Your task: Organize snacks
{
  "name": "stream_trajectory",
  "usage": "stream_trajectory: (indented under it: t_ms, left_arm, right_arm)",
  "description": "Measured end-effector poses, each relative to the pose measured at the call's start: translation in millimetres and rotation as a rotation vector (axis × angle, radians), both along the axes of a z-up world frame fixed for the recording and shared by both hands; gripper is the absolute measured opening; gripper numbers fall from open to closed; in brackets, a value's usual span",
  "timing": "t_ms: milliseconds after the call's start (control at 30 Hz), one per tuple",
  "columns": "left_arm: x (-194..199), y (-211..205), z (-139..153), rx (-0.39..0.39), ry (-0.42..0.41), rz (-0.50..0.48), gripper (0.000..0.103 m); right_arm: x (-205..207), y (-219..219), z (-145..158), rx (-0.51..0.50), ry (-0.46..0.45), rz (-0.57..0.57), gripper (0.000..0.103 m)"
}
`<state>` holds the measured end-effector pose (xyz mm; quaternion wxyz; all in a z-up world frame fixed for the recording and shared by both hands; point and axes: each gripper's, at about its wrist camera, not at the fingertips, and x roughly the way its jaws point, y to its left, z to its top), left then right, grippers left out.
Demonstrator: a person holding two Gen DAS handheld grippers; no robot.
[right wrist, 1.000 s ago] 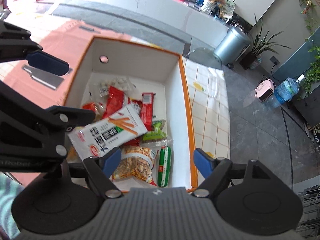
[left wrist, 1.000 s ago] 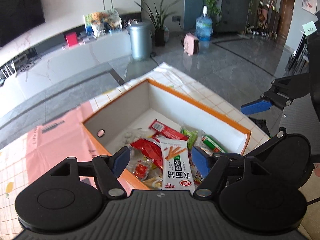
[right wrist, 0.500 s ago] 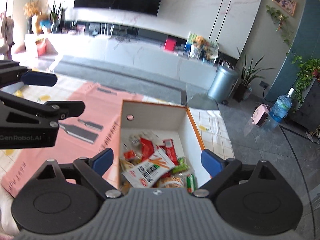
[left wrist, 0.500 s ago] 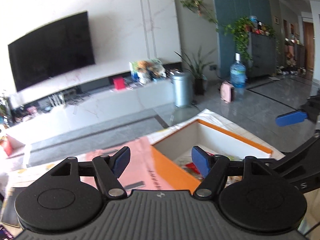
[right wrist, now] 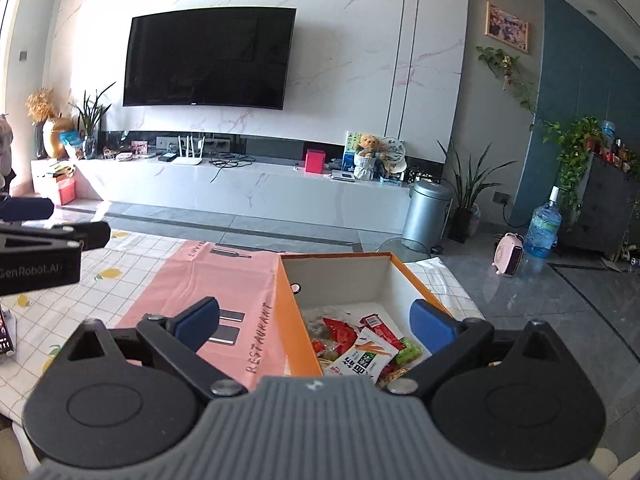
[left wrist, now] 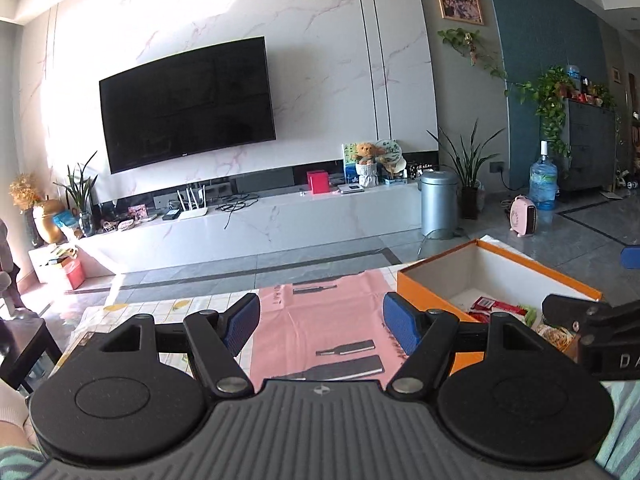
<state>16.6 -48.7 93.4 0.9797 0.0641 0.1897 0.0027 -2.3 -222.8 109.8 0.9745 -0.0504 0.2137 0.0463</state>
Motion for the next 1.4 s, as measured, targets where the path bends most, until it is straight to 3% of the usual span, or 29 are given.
stream_trajectory:
  t_ms: [133, 400, 700, 1000, 1400]
  left_arm:
    - [-8, 11, -19, -0.014, 0.035, 0.002, 0.083]
    - [-22, 16, -46, 0.013, 0.093, -0.012, 0.086]
    - [-21, 20, -58, -0.008, 0.155, -0.01, 0.087]
    - [-17, 8, -72, 0.005, 0.23, -0.021, 0.087]
    - [-17, 3, -71, 0.028, 0.244, -0.018, 0.087]
  right_arm:
    - [-6, 9, -13, 0.035, 0.004, -0.039, 0.099]
    - [-16, 25, -47, -0.008, 0.027, -0.078, 0.099]
    - [-12, 22, -75, -0.014, 0.099, -0.099, 0.099]
    - [-7, 10, -87, 0.028, 0.153, -0.117, 0.099]
    - [-8, 5, -87, 0.046, 0.161, -0.115, 0.099]
